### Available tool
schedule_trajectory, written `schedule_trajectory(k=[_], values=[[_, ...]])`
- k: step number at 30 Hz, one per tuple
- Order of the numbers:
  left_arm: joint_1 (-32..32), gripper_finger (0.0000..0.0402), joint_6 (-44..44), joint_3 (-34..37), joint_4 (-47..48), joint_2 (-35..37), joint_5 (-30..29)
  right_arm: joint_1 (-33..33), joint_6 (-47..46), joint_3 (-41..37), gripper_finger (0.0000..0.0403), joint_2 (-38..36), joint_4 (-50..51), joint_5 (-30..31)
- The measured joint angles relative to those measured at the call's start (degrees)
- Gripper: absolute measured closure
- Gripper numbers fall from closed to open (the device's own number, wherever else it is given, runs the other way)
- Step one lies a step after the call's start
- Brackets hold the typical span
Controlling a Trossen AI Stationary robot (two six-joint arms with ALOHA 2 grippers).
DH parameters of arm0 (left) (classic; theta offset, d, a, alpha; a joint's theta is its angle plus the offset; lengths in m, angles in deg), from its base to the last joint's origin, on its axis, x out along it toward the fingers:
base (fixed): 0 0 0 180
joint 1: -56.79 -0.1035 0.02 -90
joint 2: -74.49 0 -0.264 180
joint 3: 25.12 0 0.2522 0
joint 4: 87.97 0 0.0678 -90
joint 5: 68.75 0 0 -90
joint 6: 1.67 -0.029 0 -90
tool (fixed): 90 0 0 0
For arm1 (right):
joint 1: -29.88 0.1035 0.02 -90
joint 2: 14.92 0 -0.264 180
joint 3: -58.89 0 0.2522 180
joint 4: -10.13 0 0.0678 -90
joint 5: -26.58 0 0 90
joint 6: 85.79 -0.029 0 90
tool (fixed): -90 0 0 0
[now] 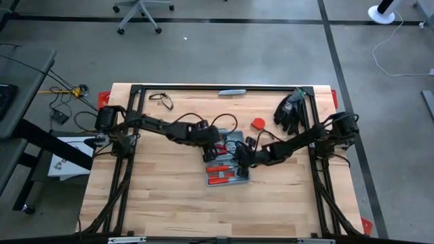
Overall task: Prefit tool cases
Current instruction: Remove the black electrical tape from the gray tool case
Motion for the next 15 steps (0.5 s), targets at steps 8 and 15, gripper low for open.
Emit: schedule_trajectory(k=[8,15], values=[[-2.6,0.0401,2.4,0.0,7.3,0.0,4.8,0.0,2.7,-0.1,0.0347,0.1,-0.7,0.0],[-2.8,0.0401,-0.8,0.0,8.4,0.0,9.9,0.0,3.6,-0.1,0.0347,0.1,-1.0,1.0]])
